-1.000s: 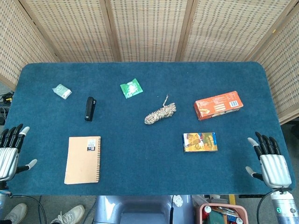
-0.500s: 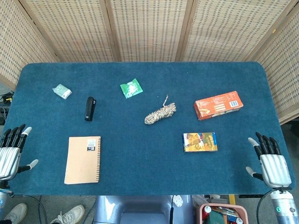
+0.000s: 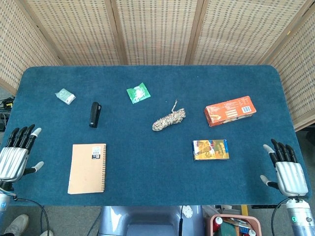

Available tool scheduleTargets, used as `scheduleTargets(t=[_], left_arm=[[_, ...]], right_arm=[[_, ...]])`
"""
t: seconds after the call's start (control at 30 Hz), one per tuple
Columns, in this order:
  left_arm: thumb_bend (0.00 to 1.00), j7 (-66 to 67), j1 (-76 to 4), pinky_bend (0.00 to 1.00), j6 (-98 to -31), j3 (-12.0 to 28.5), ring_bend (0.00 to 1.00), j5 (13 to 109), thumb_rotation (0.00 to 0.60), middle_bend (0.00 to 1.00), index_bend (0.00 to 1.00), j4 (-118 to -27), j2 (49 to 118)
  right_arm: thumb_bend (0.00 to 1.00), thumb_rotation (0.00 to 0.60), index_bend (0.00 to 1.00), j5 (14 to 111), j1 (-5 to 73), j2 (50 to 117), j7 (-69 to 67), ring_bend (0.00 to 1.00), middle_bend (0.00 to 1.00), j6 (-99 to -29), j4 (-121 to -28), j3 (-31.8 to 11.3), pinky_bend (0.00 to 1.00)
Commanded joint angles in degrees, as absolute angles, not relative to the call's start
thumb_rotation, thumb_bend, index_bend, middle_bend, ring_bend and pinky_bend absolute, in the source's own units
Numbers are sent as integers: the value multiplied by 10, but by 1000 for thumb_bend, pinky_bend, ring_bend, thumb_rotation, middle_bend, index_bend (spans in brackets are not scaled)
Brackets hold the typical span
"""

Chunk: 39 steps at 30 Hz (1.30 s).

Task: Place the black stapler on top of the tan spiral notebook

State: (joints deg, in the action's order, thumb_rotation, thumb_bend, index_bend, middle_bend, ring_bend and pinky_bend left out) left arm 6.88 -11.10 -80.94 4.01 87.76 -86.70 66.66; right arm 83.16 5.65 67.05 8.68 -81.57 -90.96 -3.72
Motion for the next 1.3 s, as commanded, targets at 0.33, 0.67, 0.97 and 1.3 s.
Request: scheduleTargets(t=[0.33,0.67,0.97,1.3], left_arm=[[266,44,-283,20,-602,66,0,905,600,4,210,-726,660],[279,58,-383,25,-487,47,0,923,600,7,211,-589,733],[284,55,-426,25,-461,46,0,923,600,6,211,-530,781],[290,55,-479,25,-423,32,0,931,600,7,210,-479,832]], right_arm=[[94,600,93,786,71,687,93,0,0,-775,-879,-48,0],[95,600,93,749,81,703,101,0,0,-745,-848,-55,0],[94,600,93,738,82,707,95,0,0,-740,-838,-59,0],[95,600,93,726,83,713,85,0,0,-728,-819,-58,0]])
